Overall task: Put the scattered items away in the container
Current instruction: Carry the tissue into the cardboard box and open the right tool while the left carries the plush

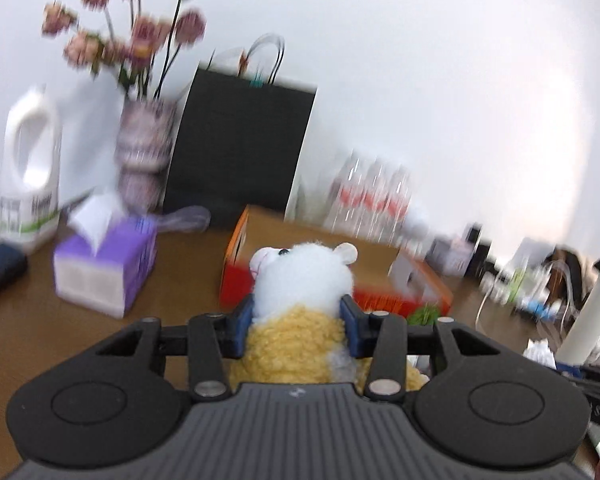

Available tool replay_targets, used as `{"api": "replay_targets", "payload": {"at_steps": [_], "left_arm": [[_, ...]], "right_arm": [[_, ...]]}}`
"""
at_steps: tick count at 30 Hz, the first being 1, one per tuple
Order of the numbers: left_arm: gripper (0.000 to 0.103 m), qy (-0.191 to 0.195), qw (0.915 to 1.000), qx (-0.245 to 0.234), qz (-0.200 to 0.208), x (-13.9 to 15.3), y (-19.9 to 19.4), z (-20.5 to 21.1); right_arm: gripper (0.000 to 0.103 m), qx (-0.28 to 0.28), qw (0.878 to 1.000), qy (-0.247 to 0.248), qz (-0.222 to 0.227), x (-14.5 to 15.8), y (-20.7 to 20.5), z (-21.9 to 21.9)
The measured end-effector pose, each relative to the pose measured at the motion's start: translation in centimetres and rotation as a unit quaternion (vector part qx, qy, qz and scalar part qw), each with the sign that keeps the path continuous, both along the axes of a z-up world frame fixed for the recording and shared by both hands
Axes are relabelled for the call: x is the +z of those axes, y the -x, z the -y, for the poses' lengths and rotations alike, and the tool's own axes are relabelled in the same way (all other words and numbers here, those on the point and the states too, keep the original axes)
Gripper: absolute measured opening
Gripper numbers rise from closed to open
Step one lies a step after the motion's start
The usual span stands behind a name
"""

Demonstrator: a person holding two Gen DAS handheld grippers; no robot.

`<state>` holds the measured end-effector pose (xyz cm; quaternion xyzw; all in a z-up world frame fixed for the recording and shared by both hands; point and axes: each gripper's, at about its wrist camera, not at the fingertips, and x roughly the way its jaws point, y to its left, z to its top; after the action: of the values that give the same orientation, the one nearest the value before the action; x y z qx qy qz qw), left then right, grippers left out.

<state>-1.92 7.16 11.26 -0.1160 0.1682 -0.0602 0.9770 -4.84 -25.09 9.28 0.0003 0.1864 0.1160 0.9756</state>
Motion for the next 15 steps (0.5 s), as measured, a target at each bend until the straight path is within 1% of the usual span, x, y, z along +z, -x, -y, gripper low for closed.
{"api": "replay_targets", "payload": {"at_steps": [3,6,8,11,13,15], "left_arm": [[0.045,-0.005,0.9997,0.008,0.024,2.4,-1.8,-0.1],[0.045,0.009,0.9991,0.01,0.04,3.5,-2.5,-0.1],[0.045,0.015,0.999,0.008,0.041,3.6,-3.5,-0.1],[0.045,0.011,0.999,0.012,0.04,4.2,-5.9,-0.3],[0.045,0.006,0.9986,0.011,0.051,5.0,-7.2,-0.3],[0.045,-0.005,0.9984,0.007,0.057,5.8,-9.3,-0.2]], "right_arm": [[0.019,0.0,0.999,-0.008,0.045,3.0,-0.2,-0.1],[0.019,0.005,0.997,-0.011,0.074,5.1,-0.6,-0.3],[0.019,0.013,0.997,-0.014,0.077,5.7,-1.7,-0.6],[0.019,0.015,0.998,-0.012,0.066,6.3,-5.0,-1.0],[0.019,0.012,0.997,-0.014,0.072,7.1,-7.2,-1.0],[0.019,0.01,0.997,-0.013,0.072,7.8,-9.7,-1.0]]}}
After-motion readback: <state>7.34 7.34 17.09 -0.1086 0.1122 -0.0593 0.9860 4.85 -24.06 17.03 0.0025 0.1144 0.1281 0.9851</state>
